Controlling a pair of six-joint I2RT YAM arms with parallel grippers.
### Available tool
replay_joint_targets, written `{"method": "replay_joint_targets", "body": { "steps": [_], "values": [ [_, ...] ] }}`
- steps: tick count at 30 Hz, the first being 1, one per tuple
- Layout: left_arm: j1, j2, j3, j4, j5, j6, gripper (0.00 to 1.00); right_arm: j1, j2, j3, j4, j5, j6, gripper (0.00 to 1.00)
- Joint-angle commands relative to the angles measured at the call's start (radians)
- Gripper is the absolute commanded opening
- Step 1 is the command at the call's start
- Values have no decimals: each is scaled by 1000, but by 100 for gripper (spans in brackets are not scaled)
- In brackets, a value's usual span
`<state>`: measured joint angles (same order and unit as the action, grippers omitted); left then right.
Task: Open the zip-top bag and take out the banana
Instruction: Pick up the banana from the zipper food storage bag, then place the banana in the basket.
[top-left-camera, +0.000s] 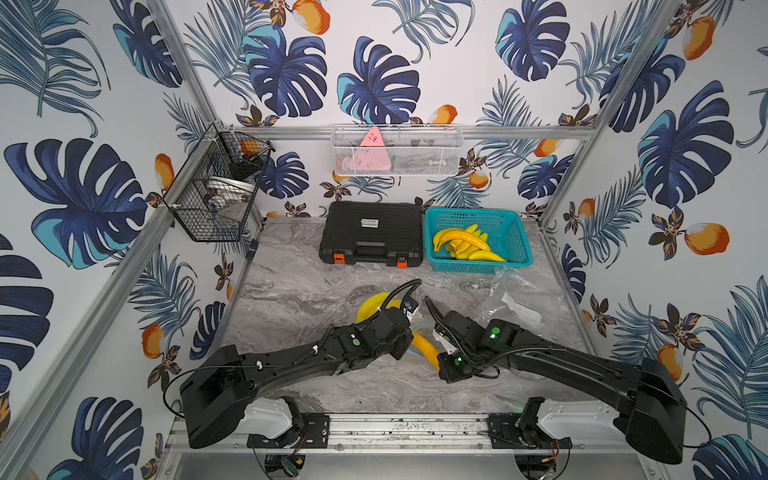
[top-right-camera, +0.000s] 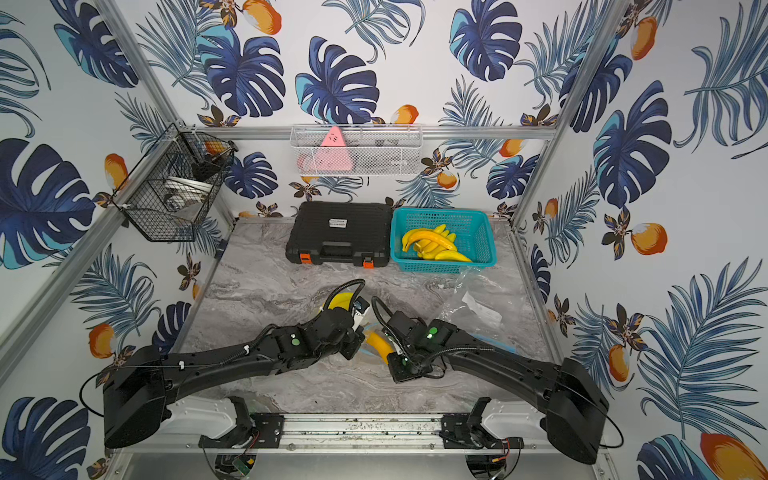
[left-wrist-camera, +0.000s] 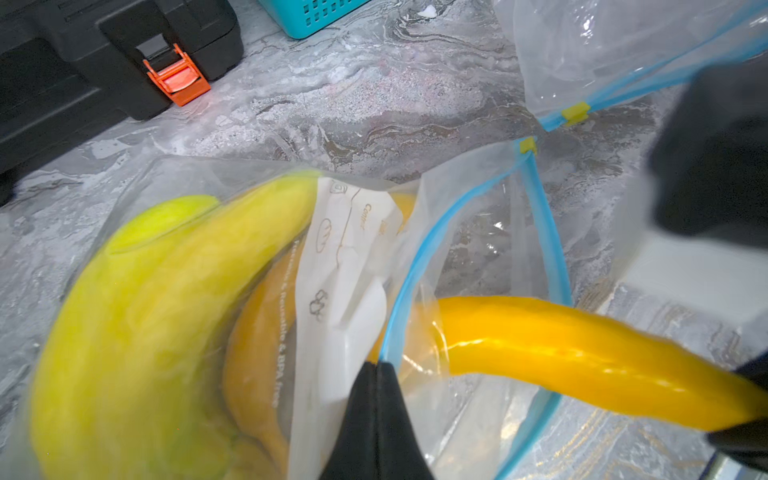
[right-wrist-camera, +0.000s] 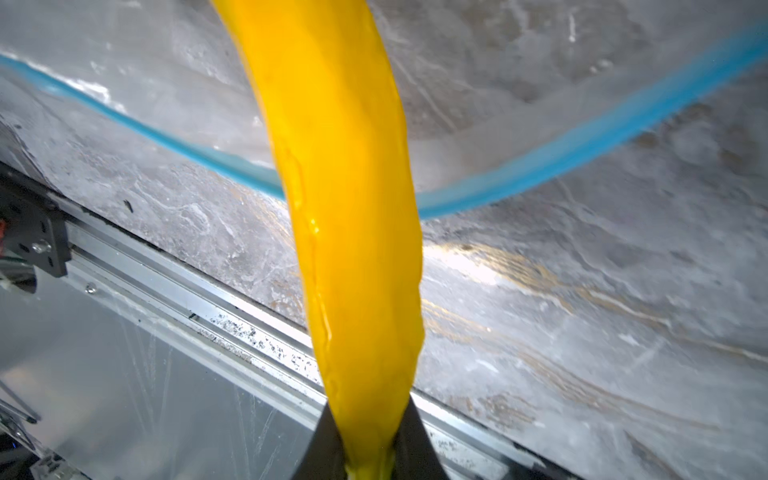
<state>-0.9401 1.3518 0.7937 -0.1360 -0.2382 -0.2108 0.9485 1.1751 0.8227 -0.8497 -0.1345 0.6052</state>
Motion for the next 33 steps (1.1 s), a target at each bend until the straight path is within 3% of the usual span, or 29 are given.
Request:
{"method": "replay_joint_targets", "body": {
  "steps": [1, 6, 10, 16, 20, 23, 26, 29, 31, 33],
  "values": [
    [8, 10, 16, -31, -50, -18, 0, 9, -110, -13, -96, 83, 153, 10],
    [24, 37, 37, -27, -45, -6, 0, 50, -193, -38, -237, 153, 237, 11],
    [26, 27, 30, -21, -30, 2, 0, 56, -229, -4, -322, 272, 276, 6],
    [26, -8, 1, 7, -1, -9, 0, 57, -158, 68, -361, 465, 311, 2],
    [26, -7, 4, 2, -5, -7, 0, 57, -118, 159, -382, 605, 328, 3],
    [26, 1, 6, 2, 0, -12, 0, 37, -131, 226, -345, 734, 266, 7],
    [25, 2, 1, 9, 8, -16, 0, -150, -122, 276, -233, 736, 79, 8],
    [26, -7, -9, 15, 6, -21, 0, -456, -72, 252, 29, 534, -155, 8],
    [25, -18, -16, 15, 5, -19, 0, -600, 31, 271, 168, 424, -247, 8],
    [26, -31, -28, 21, 1, -21, 0, -667, 188, 356, 281, 378, -327, 9]
  ]
}}
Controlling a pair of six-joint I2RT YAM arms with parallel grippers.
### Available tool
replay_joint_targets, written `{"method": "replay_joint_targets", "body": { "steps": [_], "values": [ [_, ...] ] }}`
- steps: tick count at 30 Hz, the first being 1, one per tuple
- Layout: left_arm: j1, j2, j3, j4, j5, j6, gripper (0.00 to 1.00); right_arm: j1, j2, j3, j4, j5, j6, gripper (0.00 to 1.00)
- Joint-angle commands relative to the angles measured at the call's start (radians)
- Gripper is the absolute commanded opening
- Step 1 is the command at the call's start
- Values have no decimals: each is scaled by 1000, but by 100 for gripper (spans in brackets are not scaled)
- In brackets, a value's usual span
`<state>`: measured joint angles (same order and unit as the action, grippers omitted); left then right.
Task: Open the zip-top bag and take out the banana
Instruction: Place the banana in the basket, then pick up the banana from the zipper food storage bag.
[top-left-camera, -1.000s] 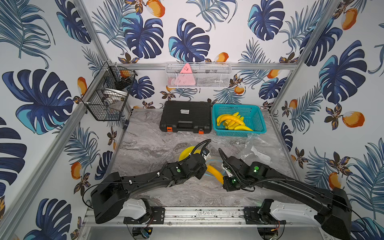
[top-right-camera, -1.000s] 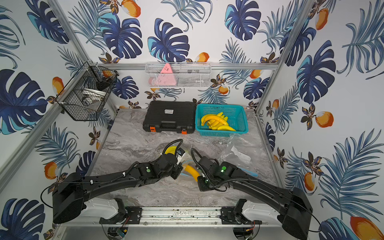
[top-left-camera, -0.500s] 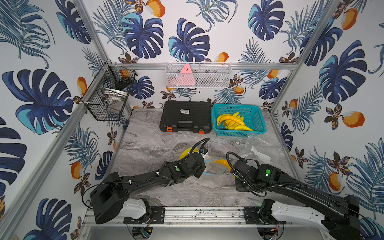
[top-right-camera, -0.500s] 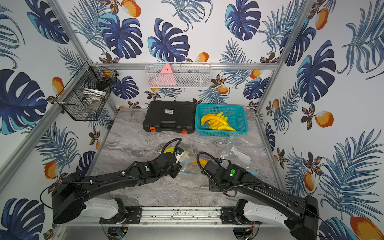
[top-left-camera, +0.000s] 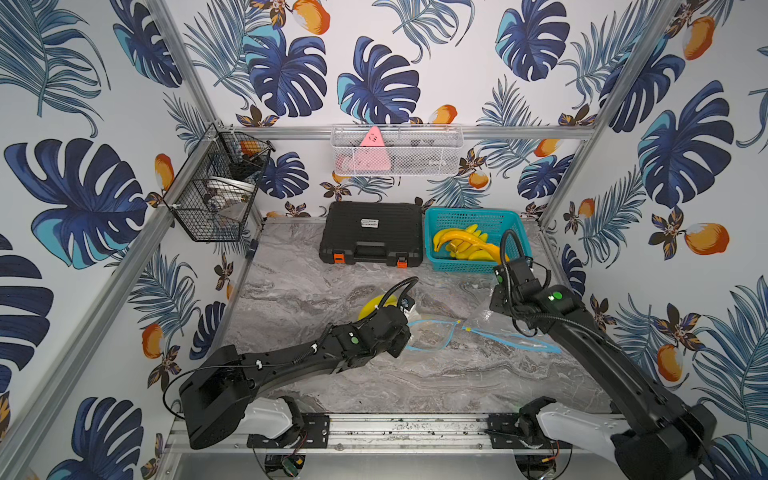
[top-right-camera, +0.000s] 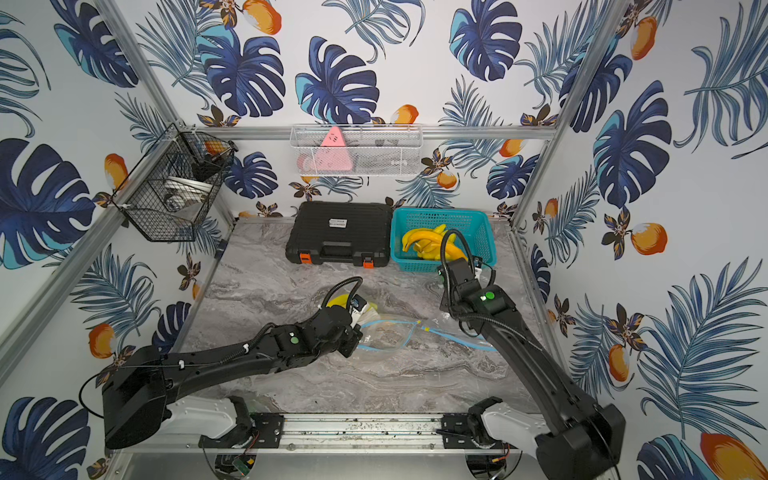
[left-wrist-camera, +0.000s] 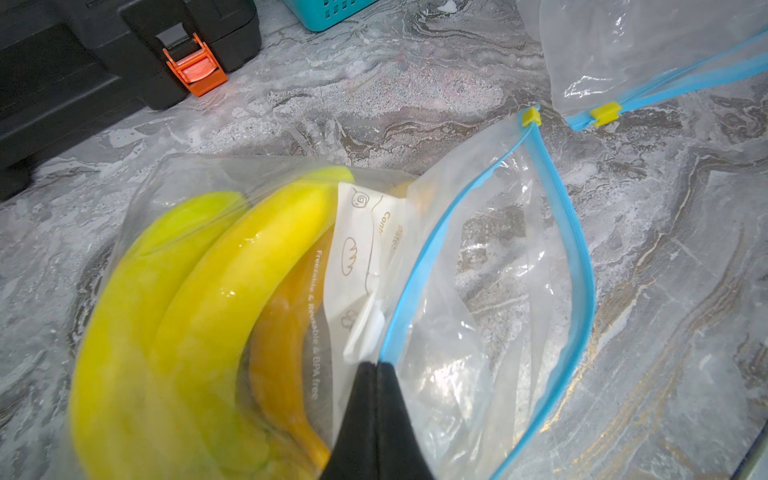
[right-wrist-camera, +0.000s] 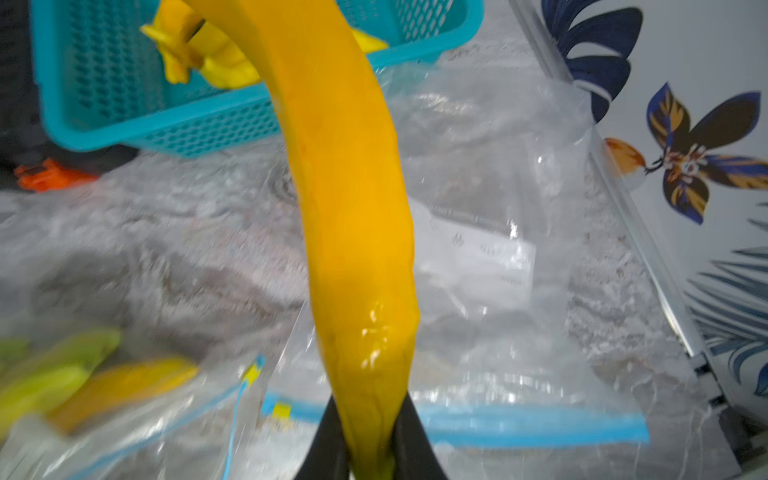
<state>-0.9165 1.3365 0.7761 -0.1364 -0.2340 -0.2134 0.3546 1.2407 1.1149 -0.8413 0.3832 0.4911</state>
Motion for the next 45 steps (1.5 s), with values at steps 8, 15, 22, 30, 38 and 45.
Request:
{"method": "replay_joint_targets", "body": {
  "steps": [8, 15, 22, 30, 38, 45],
  "values": [
    [2, -51, -22, 40, 5, -11, 0, -215, 700, 486, 421, -273, -306, 15],
    [2, -37, -6, 23, -2, 0, 0, -214, 560, 344, 549, -299, -297, 69],
    [2, -39, -9, 8, -1, -12, 0, 87, -48, -150, 495, -284, -298, 68],
    [6, -54, -23, -15, -10, -27, 0, 495, -408, -516, 450, -215, -95, 56],
    [7, -67, -24, -10, 14, -44, 0, 615, -191, -507, 598, -149, -111, 58],
    [7, -93, -39, 0, 32, -47, 0, 609, 64, -468, 736, -151, -145, 57]
  ]
}}
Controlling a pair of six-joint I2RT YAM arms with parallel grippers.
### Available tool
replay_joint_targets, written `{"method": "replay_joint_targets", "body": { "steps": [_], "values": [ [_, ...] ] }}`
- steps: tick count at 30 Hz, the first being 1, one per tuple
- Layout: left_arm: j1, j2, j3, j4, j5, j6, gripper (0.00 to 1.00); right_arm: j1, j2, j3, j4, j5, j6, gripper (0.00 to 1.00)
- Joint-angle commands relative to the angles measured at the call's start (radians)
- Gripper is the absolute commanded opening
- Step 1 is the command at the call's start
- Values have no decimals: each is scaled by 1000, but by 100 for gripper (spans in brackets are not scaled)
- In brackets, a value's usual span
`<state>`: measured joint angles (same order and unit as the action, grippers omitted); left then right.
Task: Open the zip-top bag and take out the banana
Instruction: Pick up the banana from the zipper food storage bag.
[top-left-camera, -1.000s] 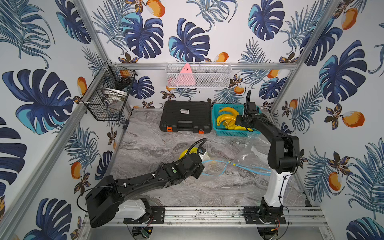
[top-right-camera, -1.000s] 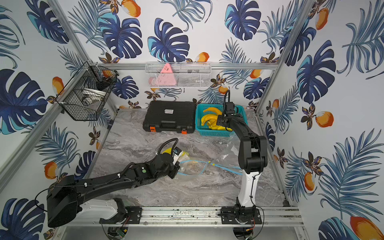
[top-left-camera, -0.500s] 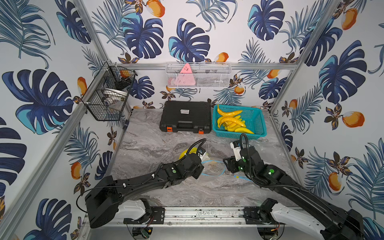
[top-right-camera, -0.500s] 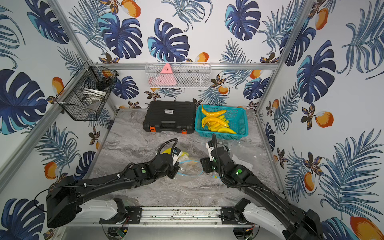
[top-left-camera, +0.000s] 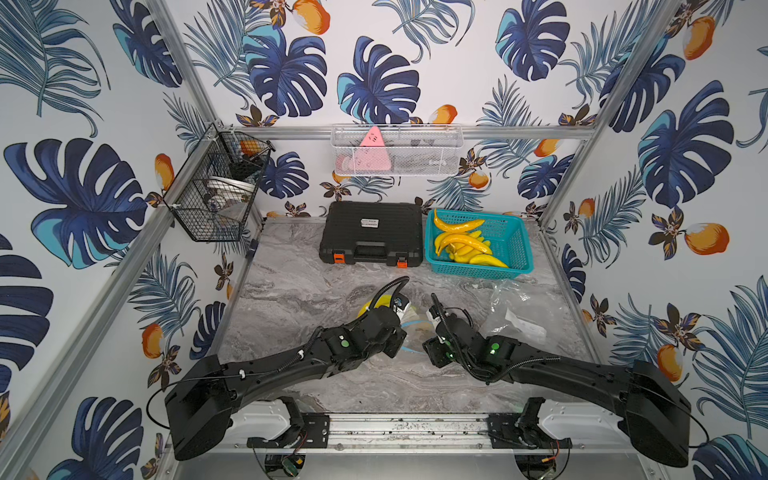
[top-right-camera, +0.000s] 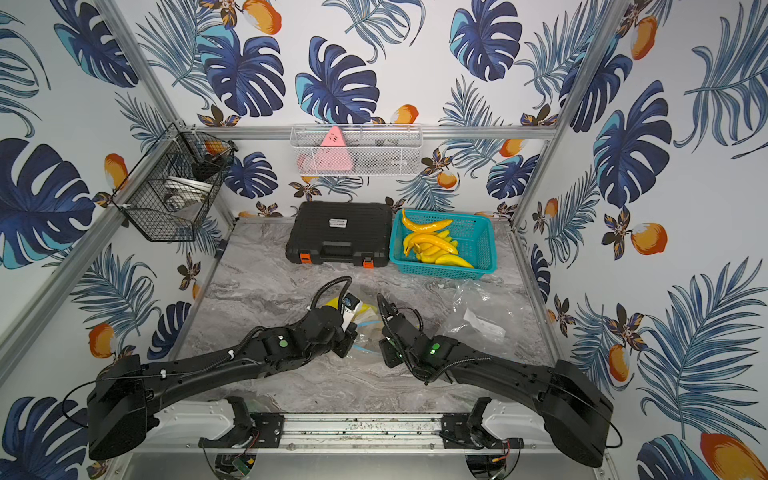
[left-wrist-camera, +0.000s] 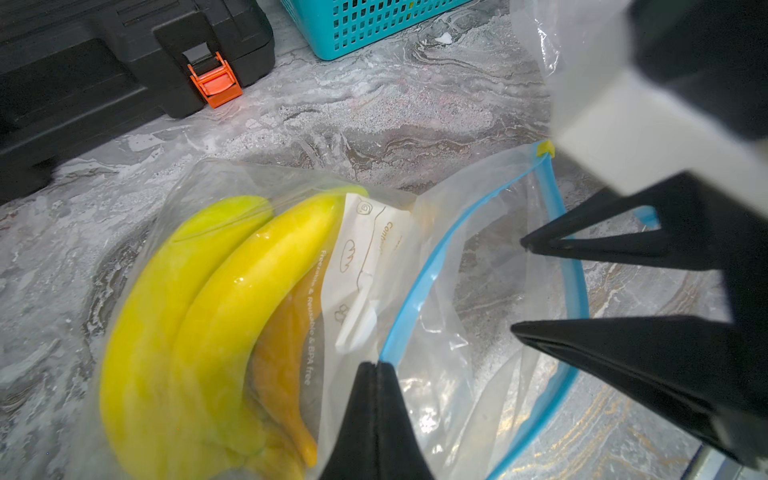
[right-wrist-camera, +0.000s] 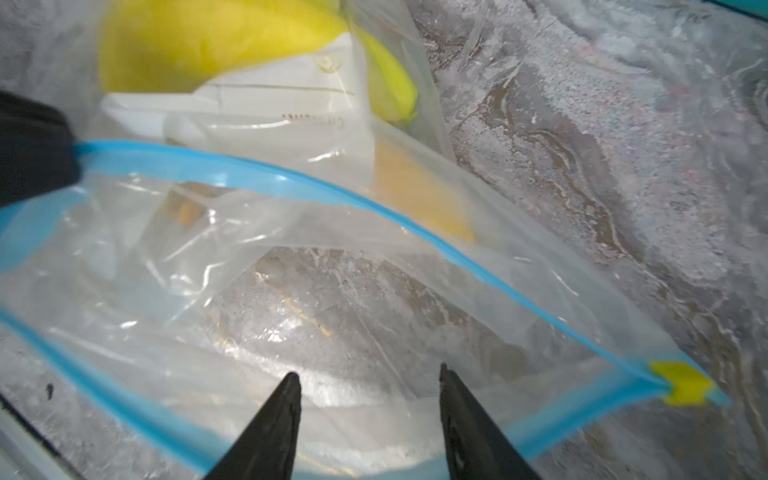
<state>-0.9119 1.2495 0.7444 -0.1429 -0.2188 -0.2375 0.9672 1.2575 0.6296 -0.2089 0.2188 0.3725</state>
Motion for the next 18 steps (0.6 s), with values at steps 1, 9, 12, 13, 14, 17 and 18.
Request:
{"method": "replay_joint_targets", "body": {
  "steps": [1, 9, 12, 13, 14, 17, 18],
  "values": [
    [1, -4, -9, 10, 23, -26, 0, -14, 70, 27, 120, 7, -38, 57],
    [1, -20, -35, 27, 50, -39, 0, -94, 211, 94, 210, -54, -191, 66],
    [2, -27, -30, 24, 56, -39, 0, -108, 285, 133, 202, -72, -252, 68],
    [1, -26, -28, 23, 56, -39, 0, -117, 305, 143, 203, -80, -263, 69],
    [1, -24, -27, 23, 57, -39, 0, -130, 325, 151, 206, -95, -274, 69],
    [2, -17, -26, 26, 67, -40, 0, -152, 346, 152, 252, -139, -302, 72],
    [2, -15, -26, 28, 64, -41, 0, -153, 338, 142, 278, -171, -313, 72]
  ]
}}
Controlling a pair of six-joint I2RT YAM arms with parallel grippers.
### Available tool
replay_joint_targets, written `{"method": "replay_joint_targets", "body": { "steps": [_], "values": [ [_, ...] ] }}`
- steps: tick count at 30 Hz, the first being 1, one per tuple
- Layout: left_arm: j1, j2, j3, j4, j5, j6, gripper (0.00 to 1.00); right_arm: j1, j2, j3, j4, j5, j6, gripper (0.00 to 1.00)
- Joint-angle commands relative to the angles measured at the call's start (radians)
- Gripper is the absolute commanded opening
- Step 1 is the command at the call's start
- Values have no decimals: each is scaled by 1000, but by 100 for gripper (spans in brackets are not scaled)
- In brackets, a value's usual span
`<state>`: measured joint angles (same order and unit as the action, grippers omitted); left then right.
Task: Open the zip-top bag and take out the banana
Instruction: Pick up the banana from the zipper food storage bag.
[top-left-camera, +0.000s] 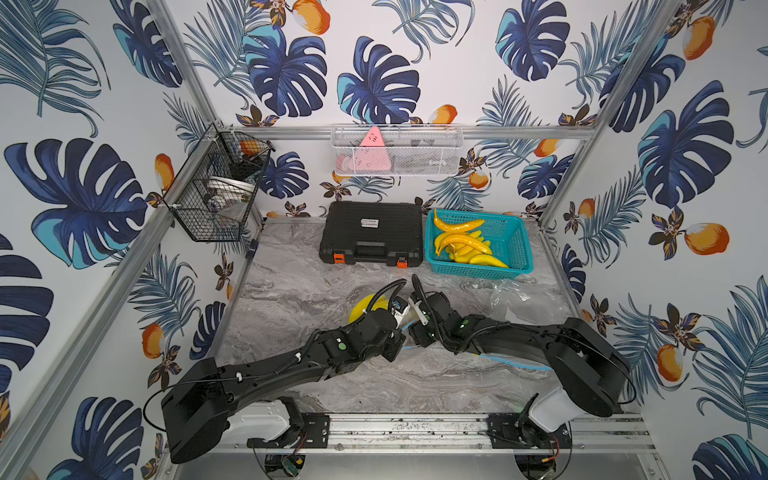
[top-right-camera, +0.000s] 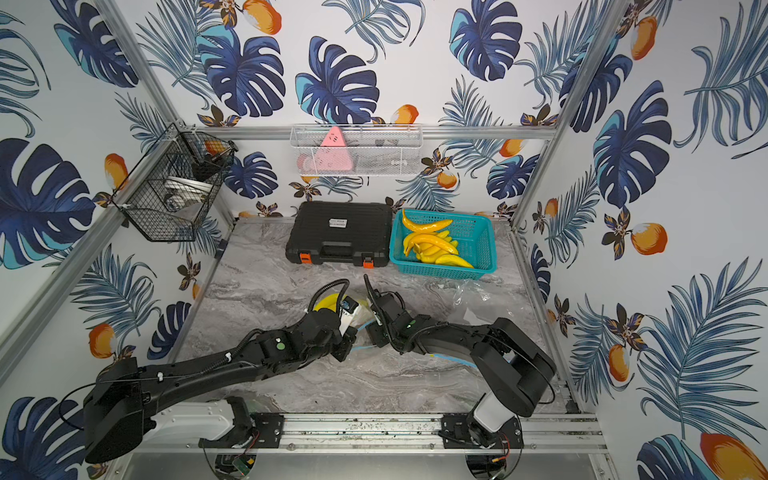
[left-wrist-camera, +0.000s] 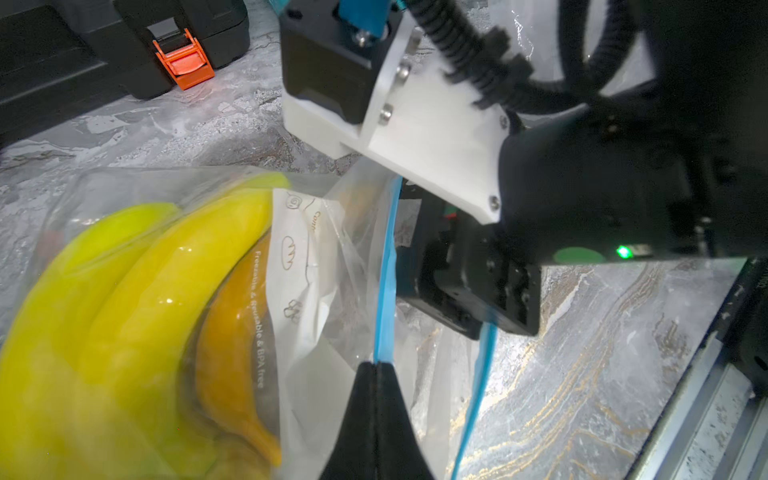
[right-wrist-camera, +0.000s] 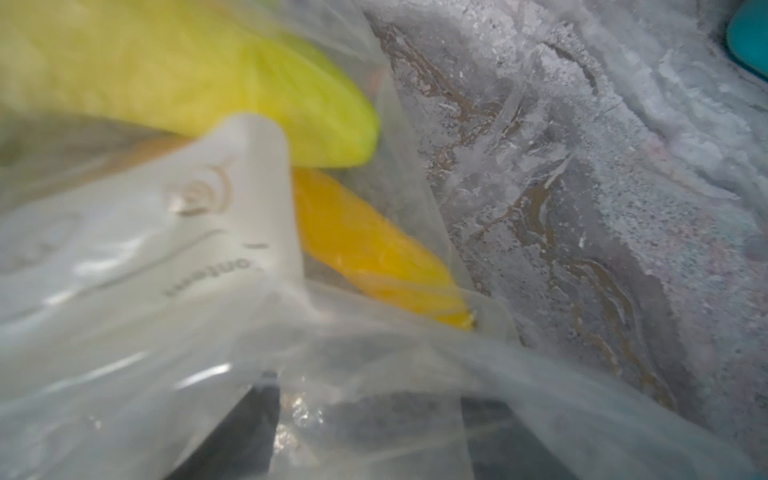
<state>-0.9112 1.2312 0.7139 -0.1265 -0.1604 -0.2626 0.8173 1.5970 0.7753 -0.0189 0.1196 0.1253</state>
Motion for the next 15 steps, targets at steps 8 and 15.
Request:
{"method": "replay_joint_targets", "body": {
  "steps": [8, 15],
  "values": [
    [0, -1, 21, 7, -25, -39, 0, 94, -82, -113, 211, -216, -10, 74],
    [1, -8, 31, 2, 14, -51, 0, 121, -120, -203, 341, -192, 237, 80]
  ]
}}
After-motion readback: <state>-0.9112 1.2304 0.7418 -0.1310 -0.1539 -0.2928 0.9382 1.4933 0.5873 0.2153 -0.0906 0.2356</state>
